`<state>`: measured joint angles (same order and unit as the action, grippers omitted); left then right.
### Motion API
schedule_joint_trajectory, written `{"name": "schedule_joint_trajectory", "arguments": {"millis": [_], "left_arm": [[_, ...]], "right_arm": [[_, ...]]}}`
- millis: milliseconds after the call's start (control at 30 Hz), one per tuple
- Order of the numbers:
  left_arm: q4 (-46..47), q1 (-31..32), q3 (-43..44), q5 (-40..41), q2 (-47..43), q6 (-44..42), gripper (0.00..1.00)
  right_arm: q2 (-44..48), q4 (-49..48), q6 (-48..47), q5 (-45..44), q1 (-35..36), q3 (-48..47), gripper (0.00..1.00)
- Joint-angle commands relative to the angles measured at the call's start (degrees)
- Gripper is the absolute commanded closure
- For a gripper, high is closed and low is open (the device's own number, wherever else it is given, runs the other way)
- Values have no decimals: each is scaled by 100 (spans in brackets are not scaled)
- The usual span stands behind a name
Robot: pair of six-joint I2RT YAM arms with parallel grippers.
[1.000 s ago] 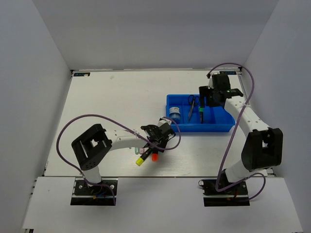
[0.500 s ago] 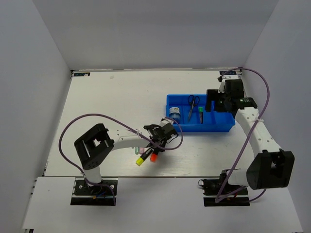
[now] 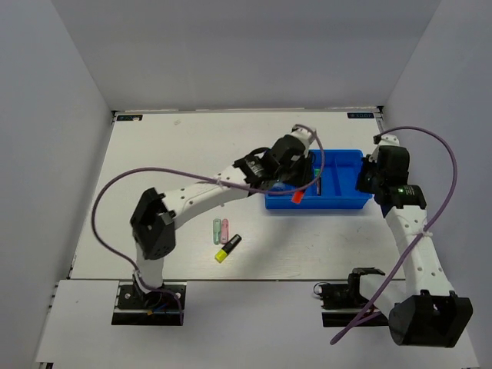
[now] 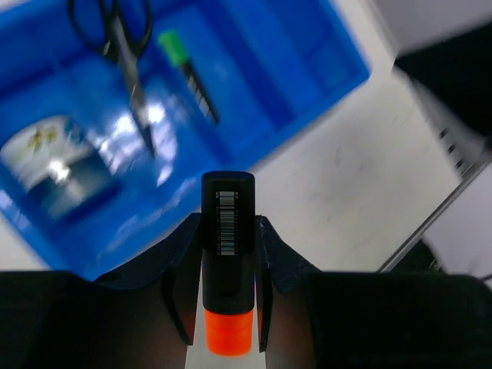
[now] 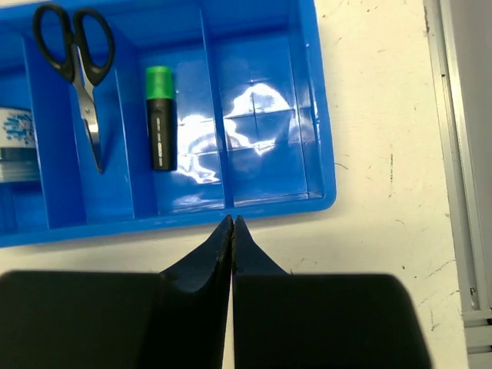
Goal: Sort the stationery into containers
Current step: Pick up the pen from the center of the board, then place the pen in the storage box.
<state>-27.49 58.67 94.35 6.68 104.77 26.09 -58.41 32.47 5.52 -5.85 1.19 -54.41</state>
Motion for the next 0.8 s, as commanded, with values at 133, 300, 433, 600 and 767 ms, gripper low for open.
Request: {"name": "schedule_joint_trajectory", "arguments": {"millis": [133, 300, 433, 600, 767], "left_arm": [[1822, -409, 1463, -991, 1685, 730, 100], [2308, -576, 2219, -1020, 2486, 1179, 100], [2686, -620, 2281, -958, 2785, 1433, 100], [3030, -682, 2343, -791, 3119, 1768, 100], [3092, -708, 2632, -694, 3400, 2014, 86]], "right_arm": [[726, -531, 380, -162, -312, 475, 100], [963, -592, 441, -109, -409, 721, 100], [920, -610, 459, -31, -471, 748, 100], [937, -645, 459, 4, -506, 801, 100], [937, -645, 459, 5, -585, 801, 100]]}}
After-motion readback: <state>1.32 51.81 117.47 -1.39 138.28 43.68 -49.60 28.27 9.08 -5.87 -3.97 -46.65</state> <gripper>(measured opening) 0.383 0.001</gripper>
